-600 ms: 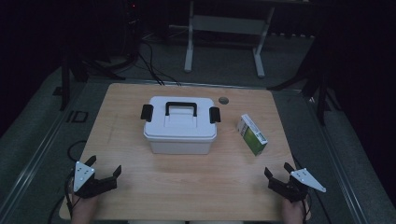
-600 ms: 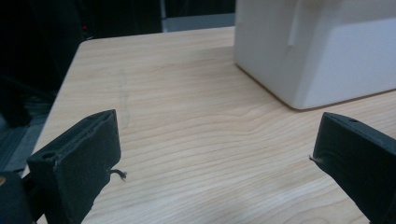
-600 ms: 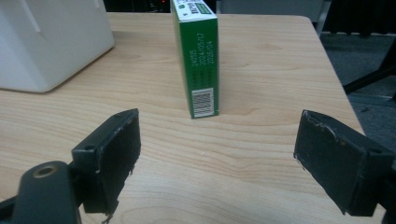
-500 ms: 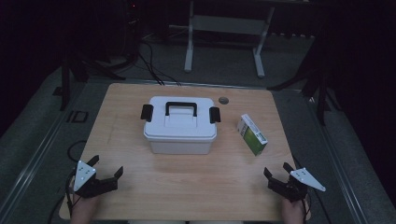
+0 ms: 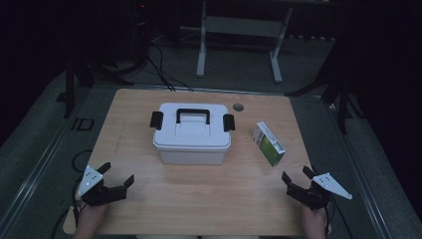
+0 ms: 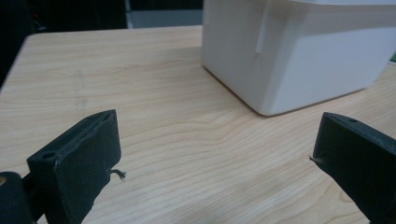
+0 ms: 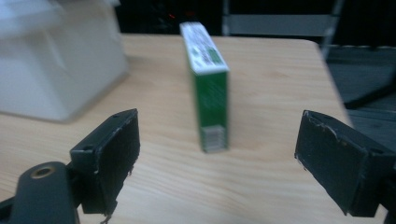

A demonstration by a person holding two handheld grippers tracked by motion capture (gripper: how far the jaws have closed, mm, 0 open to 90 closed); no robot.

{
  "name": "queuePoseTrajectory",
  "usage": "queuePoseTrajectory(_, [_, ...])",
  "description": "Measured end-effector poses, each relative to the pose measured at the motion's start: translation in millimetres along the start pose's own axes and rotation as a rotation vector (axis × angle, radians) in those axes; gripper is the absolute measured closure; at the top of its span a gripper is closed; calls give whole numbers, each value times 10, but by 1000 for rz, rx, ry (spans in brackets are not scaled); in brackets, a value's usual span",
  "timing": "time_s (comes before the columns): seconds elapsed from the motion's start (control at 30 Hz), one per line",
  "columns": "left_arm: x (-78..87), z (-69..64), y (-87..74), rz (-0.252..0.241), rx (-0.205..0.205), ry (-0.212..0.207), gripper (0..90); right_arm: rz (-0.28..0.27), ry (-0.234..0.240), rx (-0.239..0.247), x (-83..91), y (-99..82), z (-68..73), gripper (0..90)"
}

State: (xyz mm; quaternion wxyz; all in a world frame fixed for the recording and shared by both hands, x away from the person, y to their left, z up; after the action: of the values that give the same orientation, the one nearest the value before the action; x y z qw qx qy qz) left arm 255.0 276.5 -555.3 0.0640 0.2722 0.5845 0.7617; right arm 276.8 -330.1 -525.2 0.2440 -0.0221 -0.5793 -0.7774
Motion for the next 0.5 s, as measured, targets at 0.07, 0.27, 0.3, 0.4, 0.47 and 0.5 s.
queuePoseTrajectory(0.07, [-27, 10, 37, 3, 21, -47, 12, 3, 19, -4, -20, 38, 43, 134])
queuePoseTrajectory(0.27, [-98, 14, 147, 38, 0, -99, 12, 5, 32, -16, -121, 161, 187, 124])
queuePoseTrajectory(0.3, [-113, 19, 161, 39, 0, -108, 12, 1, 31, 0, -137, 182, 219, 124])
queuePoseTrajectory(0.4, [-156, 44, 195, 55, -6, -118, 12, 2, 60, 21, -170, 223, 287, 124])
queuePoseTrajectory(0.47, [-184, 57, 224, 53, -14, -121, 13, 12, 75, 39, -228, 270, 391, 125])
queuePoseTrajectory(0.5, [-199, 65, 240, 58, -15, -120, 33, 13, 81, 53, -249, 283, 427, 129])
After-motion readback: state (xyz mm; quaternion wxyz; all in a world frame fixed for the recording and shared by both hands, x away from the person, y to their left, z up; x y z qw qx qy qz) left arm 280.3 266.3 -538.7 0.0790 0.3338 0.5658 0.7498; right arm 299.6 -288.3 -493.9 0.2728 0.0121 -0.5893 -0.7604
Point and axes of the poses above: each handheld gripper's, and its own axes: x roughly backward along the jaws, y roughly out of its top, z roughly to its left, the point moved 2 cm from there along -x, roughly forward along the jaws, and after that the axes turned 15 degrees about -x, right-handed, at the moved point
